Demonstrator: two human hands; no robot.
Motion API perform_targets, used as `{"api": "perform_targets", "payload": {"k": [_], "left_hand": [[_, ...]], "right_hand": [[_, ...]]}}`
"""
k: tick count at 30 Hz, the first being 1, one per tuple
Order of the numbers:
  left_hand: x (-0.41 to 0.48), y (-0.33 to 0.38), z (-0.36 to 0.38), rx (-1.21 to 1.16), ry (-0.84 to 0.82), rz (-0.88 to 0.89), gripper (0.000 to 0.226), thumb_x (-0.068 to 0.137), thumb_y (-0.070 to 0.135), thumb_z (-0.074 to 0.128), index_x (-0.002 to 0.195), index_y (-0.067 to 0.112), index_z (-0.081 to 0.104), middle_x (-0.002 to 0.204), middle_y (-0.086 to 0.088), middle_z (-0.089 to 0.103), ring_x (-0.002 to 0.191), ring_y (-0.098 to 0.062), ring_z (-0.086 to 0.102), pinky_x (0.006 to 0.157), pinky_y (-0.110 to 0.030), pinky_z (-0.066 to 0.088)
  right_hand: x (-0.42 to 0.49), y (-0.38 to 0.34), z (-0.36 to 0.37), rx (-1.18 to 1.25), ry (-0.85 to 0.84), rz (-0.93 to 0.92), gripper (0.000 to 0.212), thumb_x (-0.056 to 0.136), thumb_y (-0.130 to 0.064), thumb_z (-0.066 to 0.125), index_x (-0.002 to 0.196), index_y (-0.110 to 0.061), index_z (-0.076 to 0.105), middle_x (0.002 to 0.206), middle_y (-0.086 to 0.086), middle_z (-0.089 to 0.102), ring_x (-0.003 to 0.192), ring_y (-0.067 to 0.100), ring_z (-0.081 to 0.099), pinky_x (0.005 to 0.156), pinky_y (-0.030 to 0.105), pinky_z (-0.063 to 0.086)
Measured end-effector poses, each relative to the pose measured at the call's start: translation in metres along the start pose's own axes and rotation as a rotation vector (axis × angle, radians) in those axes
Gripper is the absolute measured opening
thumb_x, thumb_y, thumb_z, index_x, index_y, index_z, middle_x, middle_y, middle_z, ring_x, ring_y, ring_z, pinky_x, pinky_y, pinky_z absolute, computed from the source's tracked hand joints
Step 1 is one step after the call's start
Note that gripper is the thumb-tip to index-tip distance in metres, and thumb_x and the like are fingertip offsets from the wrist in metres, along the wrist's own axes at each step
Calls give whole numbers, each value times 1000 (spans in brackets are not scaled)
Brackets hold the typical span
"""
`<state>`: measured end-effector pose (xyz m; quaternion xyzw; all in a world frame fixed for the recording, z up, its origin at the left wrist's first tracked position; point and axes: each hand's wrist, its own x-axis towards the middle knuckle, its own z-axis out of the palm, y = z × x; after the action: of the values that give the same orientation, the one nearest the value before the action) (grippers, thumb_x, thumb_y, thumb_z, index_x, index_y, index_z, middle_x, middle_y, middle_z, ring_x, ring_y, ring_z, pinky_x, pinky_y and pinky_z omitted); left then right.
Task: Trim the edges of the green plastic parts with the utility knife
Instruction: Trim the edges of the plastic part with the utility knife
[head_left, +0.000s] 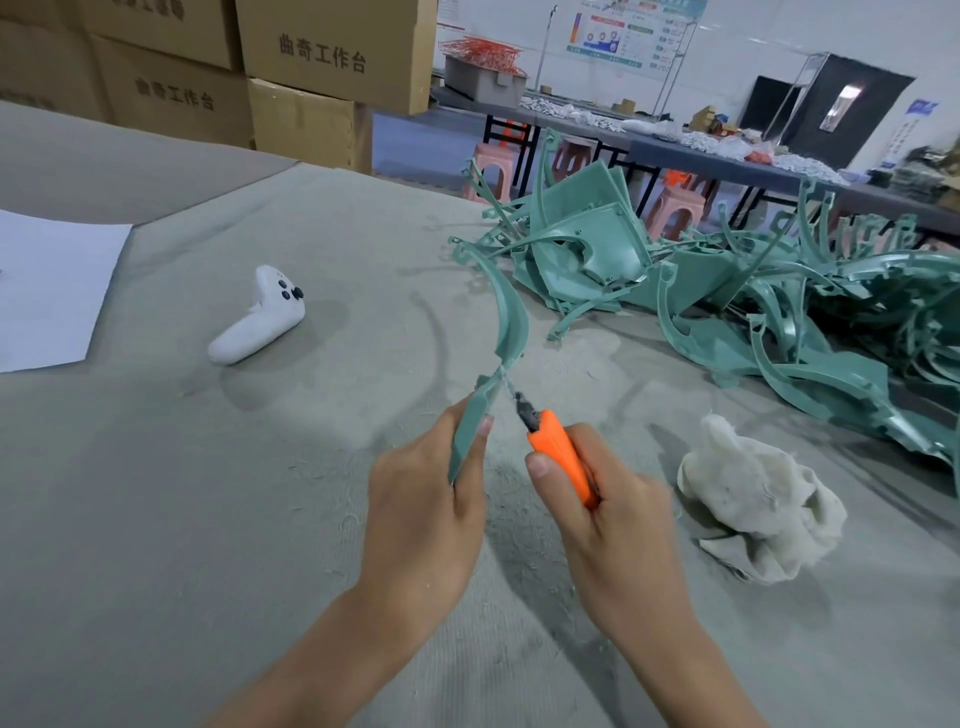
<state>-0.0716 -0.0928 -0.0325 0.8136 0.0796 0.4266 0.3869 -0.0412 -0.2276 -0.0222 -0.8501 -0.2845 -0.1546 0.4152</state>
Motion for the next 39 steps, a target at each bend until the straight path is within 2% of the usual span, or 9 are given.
{"api": "perform_targets", "payload": {"k": [6,10,14,21,27,30,33,36,39], "left_hand": [[-3,-1,1,11,2,66,16,95,25,52,82,18,59,44,19,21,49,16,40,53,7,25],[-6,1,1,-22,-32,90,11,93,31,44,88,30,53,43,18,20,47,15,39,51,7,23],[-4,-2,2,0,-26,113,15,94,21,54,79,20,56,42,19,17,44,15,37,51,7,22],[-1,-3,2,11,6,94,18,93,19,55,75,15,55,42,21,15,47,16,39,53,7,23],[-3,-3,1,1,-9,150,23,92,24,47,77,11,58,43,19,12,48,19,37,54,8,22],[-6,-5,0,2,-36,150,23,89,24,48,79,9,63,40,16,24,50,23,37,56,10,21],[-9,-5,2,-22,-45,160,19,89,25,47,83,12,60,53,24,44,49,22,37,55,10,21],[-6,-4,5,2,21,170,19,90,25,48,79,14,57,41,15,19,48,19,37,54,9,21],[-2,-4,2,12,53,195,25,92,26,47,68,33,45,43,18,13,46,16,37,53,6,23]], "right_hand": [[6,9,1,-30,18,73,40,86,-70,37,75,-32,39,53,-3,41,44,15,37,45,28,25],[13,17,-3,-69,47,92,43,89,-70,37,73,-29,38,57,0,44,44,15,39,46,32,28],[17,20,-5,-65,59,90,45,91,-69,41,73,-28,40,54,2,42,44,14,38,46,34,29],[3,11,-2,-26,2,7,41,90,-69,40,72,-32,37,53,-7,38,44,13,36,42,21,23],[10,19,-4,-42,57,74,47,86,-68,40,73,-23,39,54,4,39,45,19,36,46,36,29],[16,27,-9,-66,82,95,48,91,-69,42,72,-25,41,50,2,39,45,17,39,47,39,31],[22,35,-15,-74,110,129,46,89,-67,41,72,-24,44,49,-2,40,46,16,40,48,38,32],[16,33,-14,-23,88,87,43,91,-66,42,75,-26,45,56,1,44,45,13,39,46,32,30],[6,22,-5,6,41,26,40,90,-64,44,74,-28,43,56,1,39,45,12,35,45,25,26]]}}
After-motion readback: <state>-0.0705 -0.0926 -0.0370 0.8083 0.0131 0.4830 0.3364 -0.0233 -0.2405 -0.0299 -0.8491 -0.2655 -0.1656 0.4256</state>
